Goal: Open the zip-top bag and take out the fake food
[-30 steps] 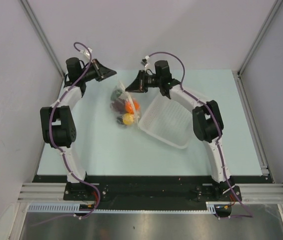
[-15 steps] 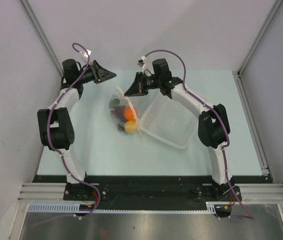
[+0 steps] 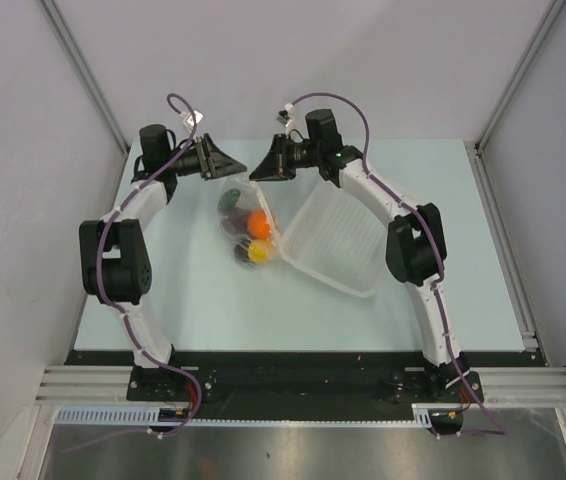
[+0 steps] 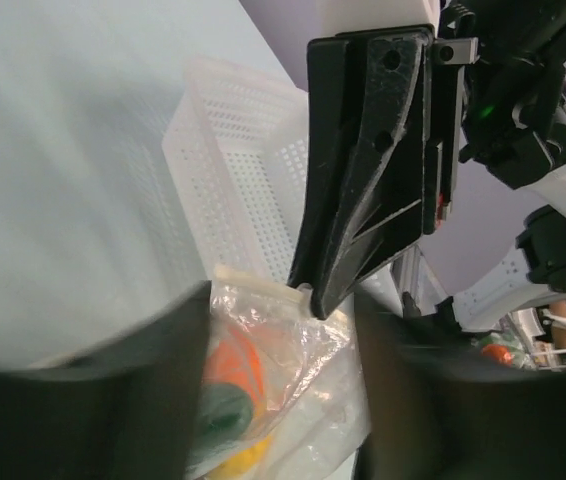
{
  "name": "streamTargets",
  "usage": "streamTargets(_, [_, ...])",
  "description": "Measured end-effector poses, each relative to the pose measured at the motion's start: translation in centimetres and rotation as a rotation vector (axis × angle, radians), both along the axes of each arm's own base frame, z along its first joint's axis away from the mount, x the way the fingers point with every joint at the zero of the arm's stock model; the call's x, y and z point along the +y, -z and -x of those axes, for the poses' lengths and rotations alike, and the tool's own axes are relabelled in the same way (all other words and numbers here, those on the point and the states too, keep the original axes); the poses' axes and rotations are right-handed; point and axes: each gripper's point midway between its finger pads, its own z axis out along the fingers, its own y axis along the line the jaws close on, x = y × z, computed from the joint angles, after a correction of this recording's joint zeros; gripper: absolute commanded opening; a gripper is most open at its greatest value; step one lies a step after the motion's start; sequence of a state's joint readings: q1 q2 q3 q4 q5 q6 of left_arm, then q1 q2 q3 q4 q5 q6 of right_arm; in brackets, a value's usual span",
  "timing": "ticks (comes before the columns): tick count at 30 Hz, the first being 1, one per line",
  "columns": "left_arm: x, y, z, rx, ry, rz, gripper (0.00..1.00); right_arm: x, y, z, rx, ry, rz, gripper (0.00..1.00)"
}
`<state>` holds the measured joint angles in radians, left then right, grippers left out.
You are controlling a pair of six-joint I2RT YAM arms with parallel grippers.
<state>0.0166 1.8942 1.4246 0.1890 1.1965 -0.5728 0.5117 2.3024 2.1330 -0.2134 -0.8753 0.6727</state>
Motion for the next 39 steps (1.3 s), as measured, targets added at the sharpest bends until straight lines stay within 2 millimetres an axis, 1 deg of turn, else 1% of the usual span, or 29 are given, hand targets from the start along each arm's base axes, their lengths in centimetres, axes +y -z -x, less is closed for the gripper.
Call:
streamTargets(1, [-0.1,-0.1,0.1,0.000,0.008,0.001,0.24,0.0,-0.1,-0.1,0.004,0.002,-0.002,0.02])
streamTargets(2, [-0.2,-0.2,0.1,-0.006,0.012,0.002,0.00,0.0,-0.2,-0.2,0.004,0.000,-0.005,0.03])
streamTargets(5, [-0.2,-0.3,0.1,-0.009,0.015,0.004,0.00,-0.1,-0.6,-0.3,-0.001,-0.003,-0.011,0.08])
streamTargets(8, [0.0,-0.1,-0.3,-0.007,-0.010,-0.002,0.00,-0.1,-0.4,-0.3,-0.004,0.001,-0.003,0.09])
streamTargets(10, [0.4,0.1,-0.9,0.004,-0.050,-0.012,0.00,-0.3,0.4,-0.2,-0.005,0.005,0.016,0.10])
streamTargets(14, [1.4,0.5,-2.1,0.046,-0.131,-0.028,0.00,-1.2,2.5,0.9,0.012,0.012,0.072,0.11])
streamTargets(17, [2.2,0.2,-2.9,0.059,-0.180,-0.034,0.00,-1.9,3.4,2.6,0.026,0.005,0.107,0.11])
streamTargets(19, [2.8,-0.2,-3.5,0.059,-0.210,-0.037,0.00,-2.5,3.7,4.3,0.036,-0.006,0.133,0.12])
streamTargets(21, [3.4,-0.8,-4.1,0.045,-0.238,-0.042,0.00,-2.8,3.7,5.8,0.029,-0.019,0.153,0.12])
streamTargets(23, [3.8,-1.4,-4.5,0.035,-0.249,-0.042,0.00,-3.1,3.7,7.6,0.025,-0.036,0.174,0.15])
streamTargets(25, [4.0,-1.8,-4.9,0.025,-0.254,-0.042,0.00,-3.4,3.5,9.9,0.017,-0.060,0.190,0.16])
streamTargets(27, [4.1,-1.9,-5.2,0.024,-0.258,-0.043,0.00,-3.5,3.3,11.6,0.017,-0.082,0.198,0.20])
streamTargets(28, [4.1,-1.9,-5.3,0.028,-0.254,-0.042,0.00,-3.5,3.3,12.4,0.015,-0.095,0.201,0.26])
streamTargets(29, [4.0,-1.8,-5.3,0.032,-0.250,-0.041,0.00,-3.5,3.2,12.7,0.011,-0.099,0.202,0.31])
streamTargets(30, [4.0,-1.7,-5.5,0.032,-0.251,-0.041,0.00,-3.5,3.2,13.1,0.014,-0.109,0.205,0.38])
streamTargets(31, [4.1,-1.6,-5.6,0.031,-0.251,-0.041,0.00,-3.5,3.3,13.4,0.020,-0.115,0.208,0.49])
streamTargets(33, [4.3,-1.2,-5.8,0.035,-0.251,-0.040,0.00,-3.6,3.4,13.4,0.035,-0.114,0.216,0.57])
streamTargets(35, [4.3,-1.2,-5.7,0.026,-0.232,-0.031,0.00,-3.6,3.0,12.4,0.041,-0.099,0.213,0.57])
streamTargets(36, [4.2,-1.4,-5.6,0.020,-0.218,-0.023,0.00,-3.6,2.5,11.5,0.037,-0.088,0.207,0.59])
streamTargets(39, [3.8,-1.8,-4.7,-0.013,-0.160,0.023,0.00,-3.3,0.8,7.6,-0.009,-0.038,0.172,0.62])
